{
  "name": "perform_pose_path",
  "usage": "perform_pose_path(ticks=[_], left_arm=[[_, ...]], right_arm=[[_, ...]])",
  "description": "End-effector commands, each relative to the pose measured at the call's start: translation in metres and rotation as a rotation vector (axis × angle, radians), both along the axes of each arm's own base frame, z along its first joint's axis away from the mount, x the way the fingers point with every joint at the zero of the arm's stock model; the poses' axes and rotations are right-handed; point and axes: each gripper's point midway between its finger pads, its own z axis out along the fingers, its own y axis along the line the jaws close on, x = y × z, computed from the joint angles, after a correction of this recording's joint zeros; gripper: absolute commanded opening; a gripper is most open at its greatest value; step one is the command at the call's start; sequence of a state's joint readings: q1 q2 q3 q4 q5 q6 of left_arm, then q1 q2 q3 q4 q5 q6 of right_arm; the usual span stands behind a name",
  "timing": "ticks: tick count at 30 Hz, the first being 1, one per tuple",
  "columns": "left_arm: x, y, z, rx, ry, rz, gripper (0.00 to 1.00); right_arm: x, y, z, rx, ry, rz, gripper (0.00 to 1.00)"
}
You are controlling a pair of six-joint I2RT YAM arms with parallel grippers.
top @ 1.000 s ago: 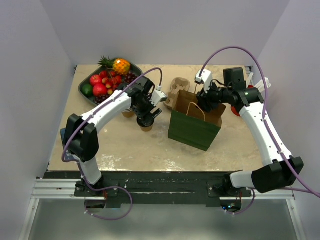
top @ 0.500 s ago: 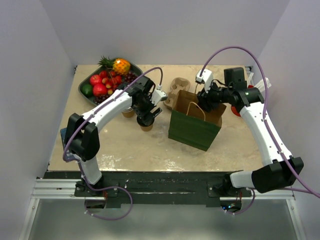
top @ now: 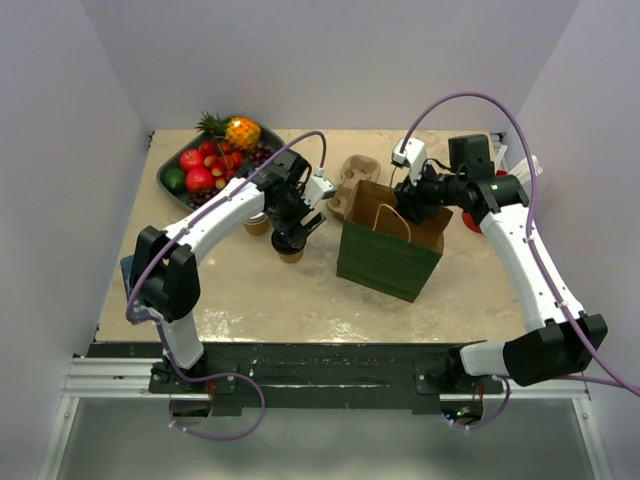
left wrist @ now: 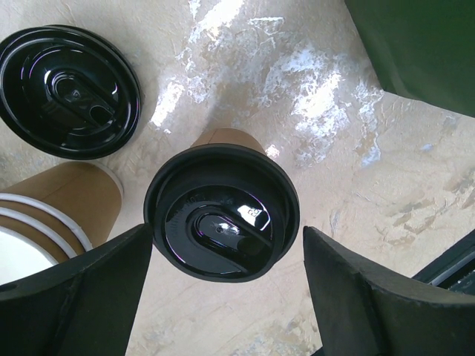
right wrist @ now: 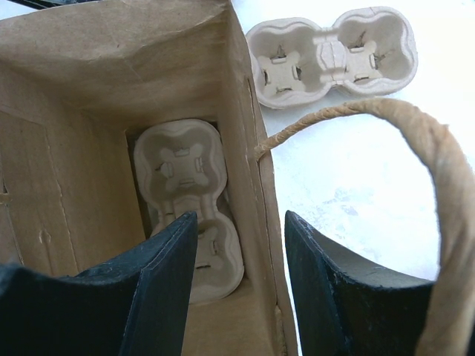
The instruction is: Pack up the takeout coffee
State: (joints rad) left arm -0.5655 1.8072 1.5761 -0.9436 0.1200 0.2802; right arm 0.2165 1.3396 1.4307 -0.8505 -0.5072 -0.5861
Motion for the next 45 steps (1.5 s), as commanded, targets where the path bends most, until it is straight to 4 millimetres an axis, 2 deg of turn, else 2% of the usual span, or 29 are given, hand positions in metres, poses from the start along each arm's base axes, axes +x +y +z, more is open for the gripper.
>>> perform_pose_path(ticks=[1,7,13,17,18,22,27,32,40,45], left_arm=[[0.003,-0.006,0.004,-0.014,-0.006,-0.01,0.86],[-0.003,0.004,-0.009,0.024,0.02,-0.004,0.86],[-0.001,0.005,-0.013,0.026,0.028,0.003,0.85],[0.003,0.007,-0.01,0.037,0.008,0.014,0.86],[0.005,0.006,-0.009,0.036,-0.001,0.015,0.89],[0.015,0.003,0.007,0.02,-0.049,0.015,0.9],[0.009,0.008,-0.003,0.049,-0.011,0.006,0.91],[0.012,0.005,-0.001,0.035,-0.019,0.002,0.9],[0.008,0.004,-0.005,0.025,0.012,-0.009,0.82],[0.003,0.002,-0.01,0.018,0.046,-0.028,0.67]], right_arm=[[0.006,0.001,0.016,0.018,-0.053,0.0,0.54],[0.006,0.002,0.016,0.017,-0.055,0.004,0.54],[0.007,0.002,0.016,0.018,-0.053,0.005,0.54],[0.008,0.002,0.016,0.017,-0.054,0.004,0.54],[0.008,0.002,0.016,0.017,-0.055,0.004,0.54],[0.008,0.002,0.014,0.017,-0.047,0.004,0.54],[0.009,0.003,0.013,0.019,-0.045,0.008,0.54],[0.009,0.003,0.011,0.016,-0.038,0.007,0.54],[0.011,0.002,0.009,0.014,-0.035,0.003,0.54],[0.013,0.002,0.009,0.013,-0.039,0.0,0.54]])
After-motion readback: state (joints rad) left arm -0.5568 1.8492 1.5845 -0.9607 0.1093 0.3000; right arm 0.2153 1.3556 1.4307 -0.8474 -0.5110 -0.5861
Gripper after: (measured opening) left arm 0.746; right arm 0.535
